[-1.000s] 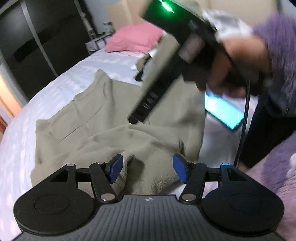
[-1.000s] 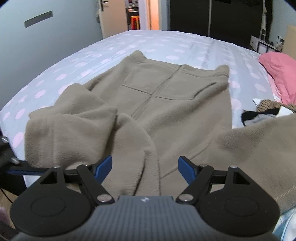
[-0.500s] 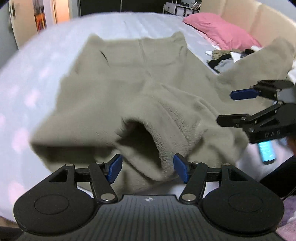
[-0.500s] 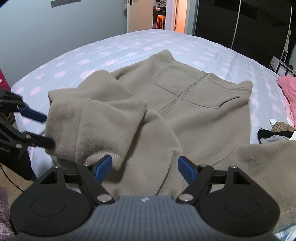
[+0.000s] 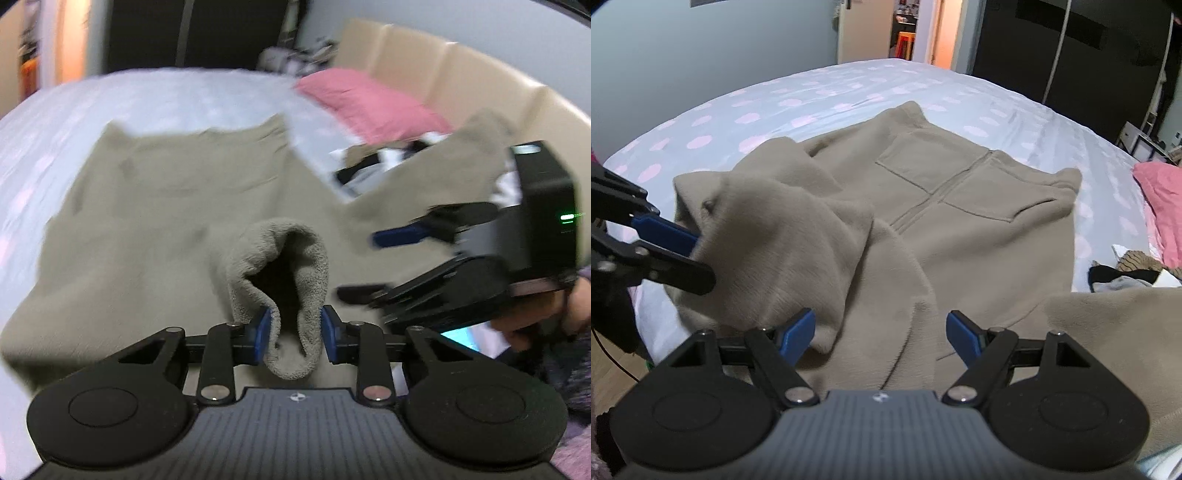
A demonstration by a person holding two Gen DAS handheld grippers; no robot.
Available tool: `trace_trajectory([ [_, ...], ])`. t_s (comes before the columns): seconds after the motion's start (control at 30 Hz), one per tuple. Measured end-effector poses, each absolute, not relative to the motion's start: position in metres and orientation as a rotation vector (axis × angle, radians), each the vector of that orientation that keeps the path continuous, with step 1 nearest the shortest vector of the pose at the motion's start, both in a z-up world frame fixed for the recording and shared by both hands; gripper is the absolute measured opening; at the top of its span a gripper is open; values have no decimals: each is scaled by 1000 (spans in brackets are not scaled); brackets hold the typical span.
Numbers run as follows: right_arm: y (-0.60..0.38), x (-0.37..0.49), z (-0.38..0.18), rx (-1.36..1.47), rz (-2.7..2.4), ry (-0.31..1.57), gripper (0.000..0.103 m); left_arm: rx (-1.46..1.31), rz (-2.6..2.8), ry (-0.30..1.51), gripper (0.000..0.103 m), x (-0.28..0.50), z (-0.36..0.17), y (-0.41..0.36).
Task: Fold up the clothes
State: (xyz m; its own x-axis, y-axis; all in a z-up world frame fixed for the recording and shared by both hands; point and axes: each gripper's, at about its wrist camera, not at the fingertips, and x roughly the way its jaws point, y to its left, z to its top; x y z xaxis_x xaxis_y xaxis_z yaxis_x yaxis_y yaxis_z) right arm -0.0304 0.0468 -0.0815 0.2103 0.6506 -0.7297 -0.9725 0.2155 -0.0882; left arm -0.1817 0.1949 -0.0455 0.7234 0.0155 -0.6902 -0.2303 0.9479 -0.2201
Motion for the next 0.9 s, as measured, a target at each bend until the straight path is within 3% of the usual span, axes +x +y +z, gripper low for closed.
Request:
trace_trajectory([
  [0.13,43,-16,-77,-592,1166,649,80,-243,55,709,29,-154,-37,176],
  [0.17,41,-9,-77,-581,1132,666,80,-234,38,699,35,-148,-36,172],
  [0.2,39,-1,-77,-566,1091,690,80,-225,29,689,50,-144,-35,168],
  [0.27,34,16,-78,-530,1022,734,80,-201,13,664,61,-141,-32,161],
  [0.63,1,83,-86,-197,849,953,80,-4,165,839,61,-173,-53,196],
  [0.9,5,93,-129,83,904,1253,80,81,374,957,65,-219,-64,256],
])
